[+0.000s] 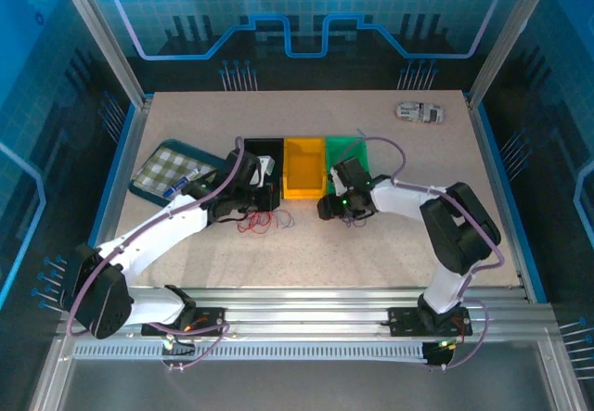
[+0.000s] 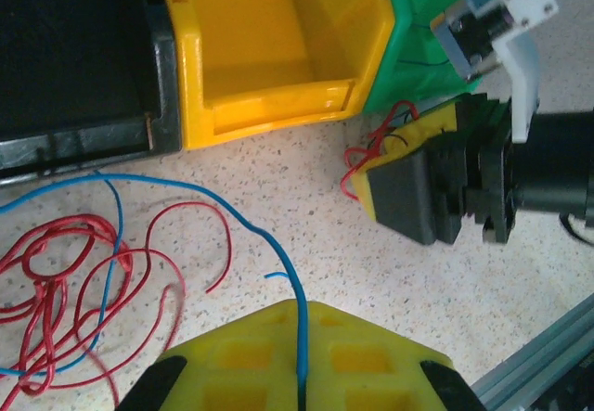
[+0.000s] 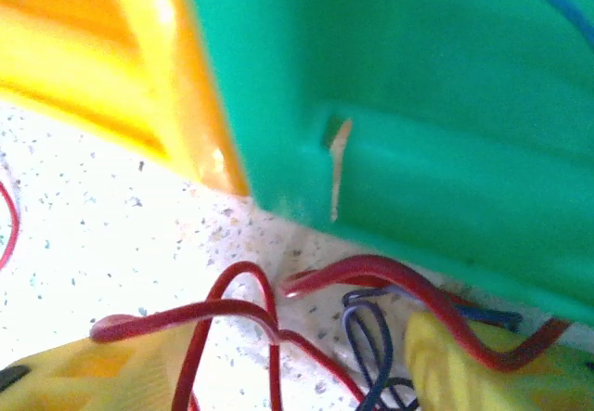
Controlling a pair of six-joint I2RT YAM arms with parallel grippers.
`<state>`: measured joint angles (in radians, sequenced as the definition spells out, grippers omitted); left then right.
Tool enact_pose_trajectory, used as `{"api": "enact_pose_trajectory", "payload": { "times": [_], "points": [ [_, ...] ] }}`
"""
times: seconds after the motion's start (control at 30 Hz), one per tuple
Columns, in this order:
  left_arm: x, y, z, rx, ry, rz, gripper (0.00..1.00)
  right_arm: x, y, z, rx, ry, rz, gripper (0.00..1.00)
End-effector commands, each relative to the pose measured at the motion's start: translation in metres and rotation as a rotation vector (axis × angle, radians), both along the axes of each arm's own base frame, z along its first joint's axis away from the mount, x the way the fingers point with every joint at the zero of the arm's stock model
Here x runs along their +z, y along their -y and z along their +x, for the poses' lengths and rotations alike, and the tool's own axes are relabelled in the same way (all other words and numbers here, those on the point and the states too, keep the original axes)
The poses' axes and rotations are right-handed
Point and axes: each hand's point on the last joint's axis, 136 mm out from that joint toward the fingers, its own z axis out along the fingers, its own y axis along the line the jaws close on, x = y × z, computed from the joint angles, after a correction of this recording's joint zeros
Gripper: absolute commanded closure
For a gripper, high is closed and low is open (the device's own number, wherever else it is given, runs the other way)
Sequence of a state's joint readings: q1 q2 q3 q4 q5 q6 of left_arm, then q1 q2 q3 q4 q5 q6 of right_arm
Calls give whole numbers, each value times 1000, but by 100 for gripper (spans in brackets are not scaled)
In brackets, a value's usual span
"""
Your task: Untangle the cables
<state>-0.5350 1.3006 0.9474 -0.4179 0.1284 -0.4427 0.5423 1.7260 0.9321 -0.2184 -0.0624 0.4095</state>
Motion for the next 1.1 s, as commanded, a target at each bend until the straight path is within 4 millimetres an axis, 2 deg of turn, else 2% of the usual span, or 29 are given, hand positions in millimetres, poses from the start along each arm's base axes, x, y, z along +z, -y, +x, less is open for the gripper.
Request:
{"api": "enact_pose_trajectory", "payload": {
  "times": [0.0,0.23,0.33,0.43,0.53,0.67,0.77,0.83,0.9,1.07],
  "points": [
    [22,15,3,-50,77,-54,100,43,-12,21,22,282,47,31],
    [48,31,6,-105,134,-94,100,101,-24,-19,178,477,39,27],
    [61,36,8,-117,153,-125,100,118,-24,-25,182,521,58,27],
    [77,41,9,-136,180,-142,100,130,-19,-22,154,560,59,27],
    [96,45,9,-165,219,-148,100,131,-19,-17,148,567,39,27],
    [144,49,9,-211,323,-179,100,117,-13,-11,97,500,81,27],
    [181,62,-3,-312,379,-255,100,108,-14,-11,81,452,149,27],
    [198,70,-12,-372,395,-312,100,107,-20,-14,111,438,177,27],
    [209,74,-17,-402,402,-357,100,106,-29,-19,163,416,203,27],
    [219,82,-25,-445,405,-413,100,107,-53,-32,278,350,318,28]
  ]
}}
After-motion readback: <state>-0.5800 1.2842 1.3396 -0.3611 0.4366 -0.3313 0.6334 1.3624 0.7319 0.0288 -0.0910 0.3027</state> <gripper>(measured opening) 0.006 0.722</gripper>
